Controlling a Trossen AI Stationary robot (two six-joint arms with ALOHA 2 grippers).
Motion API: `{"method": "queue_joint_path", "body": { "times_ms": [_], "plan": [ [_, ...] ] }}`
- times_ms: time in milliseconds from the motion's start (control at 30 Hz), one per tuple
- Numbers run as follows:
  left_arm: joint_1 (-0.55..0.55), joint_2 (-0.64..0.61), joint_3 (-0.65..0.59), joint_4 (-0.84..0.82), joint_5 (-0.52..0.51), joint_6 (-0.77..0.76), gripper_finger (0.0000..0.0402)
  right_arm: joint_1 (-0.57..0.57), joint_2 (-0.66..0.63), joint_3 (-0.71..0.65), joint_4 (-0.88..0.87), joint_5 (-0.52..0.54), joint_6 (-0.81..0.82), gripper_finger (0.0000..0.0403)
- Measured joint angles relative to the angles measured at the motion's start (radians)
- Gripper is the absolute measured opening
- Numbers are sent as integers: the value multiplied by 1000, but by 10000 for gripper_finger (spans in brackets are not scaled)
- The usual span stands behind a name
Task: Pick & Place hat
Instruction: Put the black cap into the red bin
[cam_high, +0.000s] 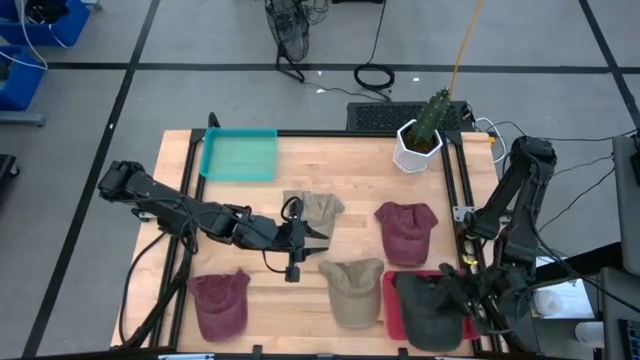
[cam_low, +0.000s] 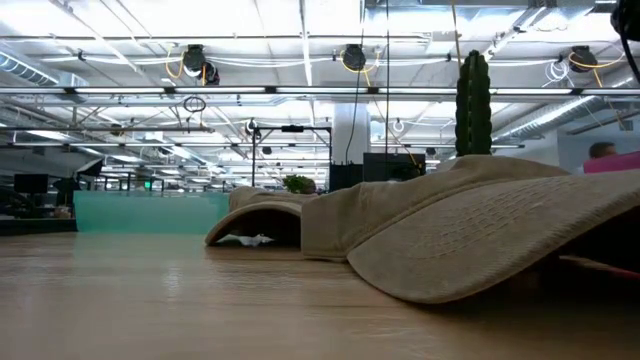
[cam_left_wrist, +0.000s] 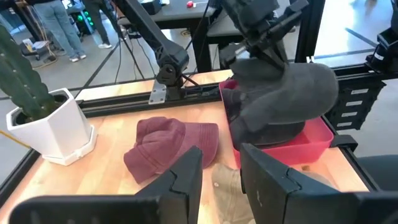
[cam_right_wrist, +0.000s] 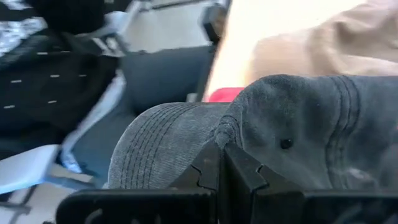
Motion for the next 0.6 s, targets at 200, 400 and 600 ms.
{"method": "queue_joint_path", "body": {
  "times_ms": [200, 400, 600],
  "plan": [
    [4, 13, 0, 0, 0, 5, 113, 31, 0, -101, 138, 3, -30, 4],
    [24, 45, 0, 13, 4, 5, 113, 40, -4, -196, 148, 4, 68, 4],
    [45, 59, -1, 11, 12, -11, 113, 40, -4, -263, 163, -9, 178, 4]
  ]
}}
